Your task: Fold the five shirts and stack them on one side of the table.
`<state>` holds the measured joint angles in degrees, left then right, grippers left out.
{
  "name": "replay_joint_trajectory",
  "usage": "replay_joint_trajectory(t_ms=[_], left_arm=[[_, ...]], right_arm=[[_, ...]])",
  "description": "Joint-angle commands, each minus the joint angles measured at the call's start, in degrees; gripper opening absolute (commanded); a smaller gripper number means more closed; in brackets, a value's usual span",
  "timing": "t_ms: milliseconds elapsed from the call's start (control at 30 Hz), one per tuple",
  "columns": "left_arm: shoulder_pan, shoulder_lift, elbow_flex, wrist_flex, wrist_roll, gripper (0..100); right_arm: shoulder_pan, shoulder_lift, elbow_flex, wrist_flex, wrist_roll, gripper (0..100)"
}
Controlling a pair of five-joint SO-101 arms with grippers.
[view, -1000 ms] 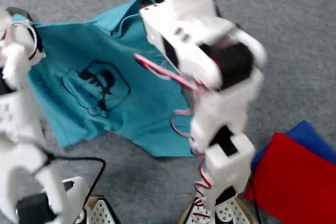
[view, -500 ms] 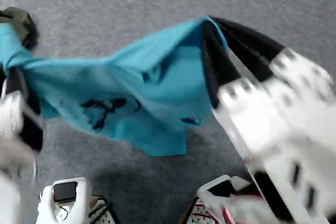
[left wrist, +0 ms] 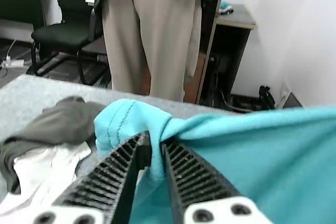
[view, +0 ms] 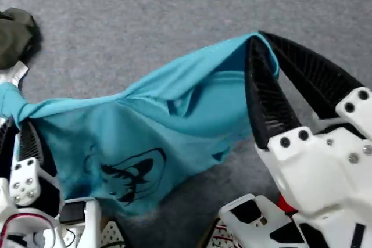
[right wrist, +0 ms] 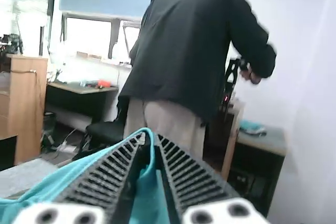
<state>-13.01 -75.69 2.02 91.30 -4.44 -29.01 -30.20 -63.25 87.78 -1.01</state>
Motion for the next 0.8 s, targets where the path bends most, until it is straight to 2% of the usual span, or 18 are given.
replay_joint_trajectory(t_ms=[0, 167, 400, 767], left_arm=[[0.18, -4.79, 7.56, -5.19, 0.70, 2], [0.00, -12.70, 17.05, -16.35, 0.44, 2], [-7.91, -14.55, 21.10, -28.57, 0.79, 2], [-8.53, -14.55, 20.92, -33.67, 0.79, 2]], right_arm=[[-0.13, 0.66, 0.13, -4.48, 2.64, 0.4], [-0.13, 3.12, 0.13, -9.14, 6.59, 0.4], [-0.13, 5.93, 0.13, -16.70, 12.04, 0.4], [-0.13, 6.37, -0.04, -29.98, 23.30, 0.4]])
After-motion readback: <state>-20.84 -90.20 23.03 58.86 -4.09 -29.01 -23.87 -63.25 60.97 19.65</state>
